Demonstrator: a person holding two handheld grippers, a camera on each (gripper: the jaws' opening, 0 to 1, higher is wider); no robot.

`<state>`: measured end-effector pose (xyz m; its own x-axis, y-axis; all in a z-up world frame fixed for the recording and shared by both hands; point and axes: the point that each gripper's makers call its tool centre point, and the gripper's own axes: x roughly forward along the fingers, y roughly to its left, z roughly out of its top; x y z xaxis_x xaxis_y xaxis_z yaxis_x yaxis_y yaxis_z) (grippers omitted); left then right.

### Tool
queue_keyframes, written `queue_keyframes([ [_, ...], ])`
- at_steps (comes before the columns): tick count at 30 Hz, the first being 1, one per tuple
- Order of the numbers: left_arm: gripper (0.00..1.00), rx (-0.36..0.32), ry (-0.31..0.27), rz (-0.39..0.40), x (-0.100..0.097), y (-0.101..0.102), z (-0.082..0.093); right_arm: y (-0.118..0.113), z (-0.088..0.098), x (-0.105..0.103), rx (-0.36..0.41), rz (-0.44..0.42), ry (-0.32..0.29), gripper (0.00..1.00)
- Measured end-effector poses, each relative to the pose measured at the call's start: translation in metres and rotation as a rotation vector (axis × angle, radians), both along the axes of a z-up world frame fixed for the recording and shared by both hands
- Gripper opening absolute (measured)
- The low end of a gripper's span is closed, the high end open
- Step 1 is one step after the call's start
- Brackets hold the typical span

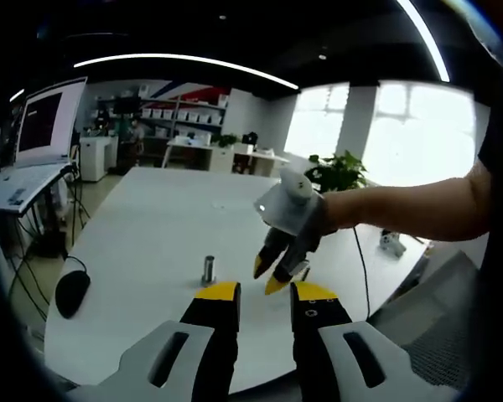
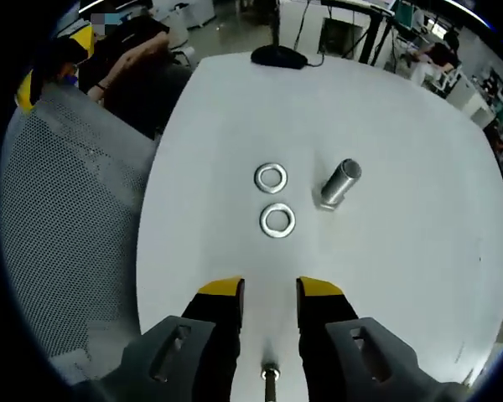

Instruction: Place the washer onto the threaded stud by aligning its center hole with the stud, sliding it down to the base, and recovering from edge contact or off-axis alignment until the washer reaches the visible bottom stop.

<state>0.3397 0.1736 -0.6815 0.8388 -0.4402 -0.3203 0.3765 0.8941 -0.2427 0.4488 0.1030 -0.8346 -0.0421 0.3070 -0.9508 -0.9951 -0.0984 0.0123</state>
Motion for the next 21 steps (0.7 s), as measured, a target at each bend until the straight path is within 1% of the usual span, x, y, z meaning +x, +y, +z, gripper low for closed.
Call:
queue_keyframes([
  [3,0.22,-0.008,0.001,0.010,0.001,0.002,0.001,0.008,-0.004,0.001,-0.010,0.015,0.006,0.30],
  [9,0.21,-0.018,-0.012,0.020,0.002,0.003,0.004,0.025,-0.012,0.003,-0.011,0.046,0.018,0.30],
  [11,0.21,-0.018,-0.008,0.024,0.003,0.004,0.004,0.030,-0.014,0.002,-0.014,0.060,0.021,0.30],
  [16,0.21,-0.013,-0.003,0.032,0.003,0.007,0.002,0.038,-0.018,0.000,-0.017,0.079,0.030,0.30],
  [21,0.21,-0.019,0.004,0.039,0.004,0.010,0.002,0.044,-0.026,0.000,-0.026,0.099,0.036,0.30],
])
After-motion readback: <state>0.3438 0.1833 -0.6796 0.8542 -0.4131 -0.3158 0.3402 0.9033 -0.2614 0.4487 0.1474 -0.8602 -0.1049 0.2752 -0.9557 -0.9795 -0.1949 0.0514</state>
